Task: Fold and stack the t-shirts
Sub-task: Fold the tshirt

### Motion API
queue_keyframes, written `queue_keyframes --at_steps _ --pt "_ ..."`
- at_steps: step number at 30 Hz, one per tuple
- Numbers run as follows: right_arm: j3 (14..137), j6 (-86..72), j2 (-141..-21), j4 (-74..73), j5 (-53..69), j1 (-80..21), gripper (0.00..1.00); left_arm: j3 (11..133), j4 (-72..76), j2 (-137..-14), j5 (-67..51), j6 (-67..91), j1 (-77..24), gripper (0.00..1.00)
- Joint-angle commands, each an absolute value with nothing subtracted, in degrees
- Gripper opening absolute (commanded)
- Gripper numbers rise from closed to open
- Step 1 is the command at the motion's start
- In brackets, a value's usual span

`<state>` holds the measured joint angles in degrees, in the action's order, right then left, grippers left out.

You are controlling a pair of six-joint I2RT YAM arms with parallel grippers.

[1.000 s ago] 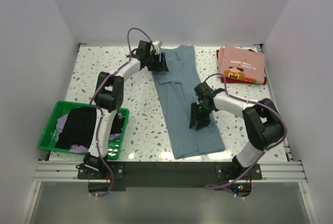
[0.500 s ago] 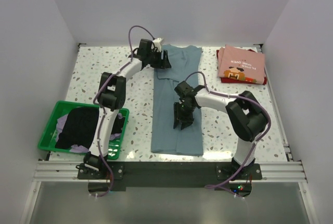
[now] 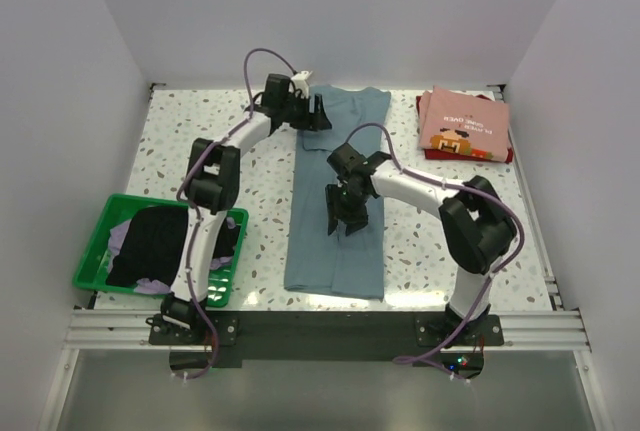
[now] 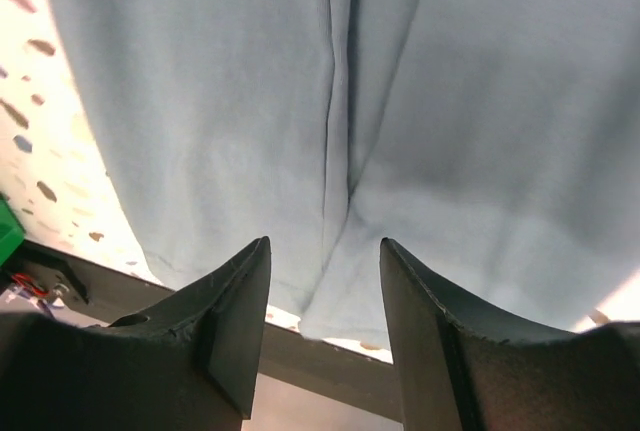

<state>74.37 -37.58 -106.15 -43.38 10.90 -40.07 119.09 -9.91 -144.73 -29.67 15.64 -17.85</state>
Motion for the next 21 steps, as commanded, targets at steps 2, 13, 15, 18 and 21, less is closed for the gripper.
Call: queue_keyframes --at_steps 2,13,15,18,21 --pt "75.60 -35.77 -97.22 -50.79 6.51 -40.25 0.52 118.13 -5.97 -132.29 -32.26 18.46 -17.58 0.77" --pt "55.82 -41.66 -82.18 -49.49 4.21 -40.87 0.51 83.53 -21.88 -102.61 -22.77 12.31 -18.89 0.76" --pt "53.09 -42.88 -80.60 -48.26 4.66 -42.01 0.51 74.65 -24.24 -98.63 -22.15 12.04 -19.77 0.76" --pt "51.07 -44.03 -79.98 -47.55 4.40 -43.76 0.51 65.15 -27.32 -92.74 -22.76 11.60 -21.35 0.76" --pt "49.40 -45.26 -79.72 -48.25 3.96 -45.17 0.50 58.90 -30.48 -89.39 -24.52 11.51 -22.94 0.76"
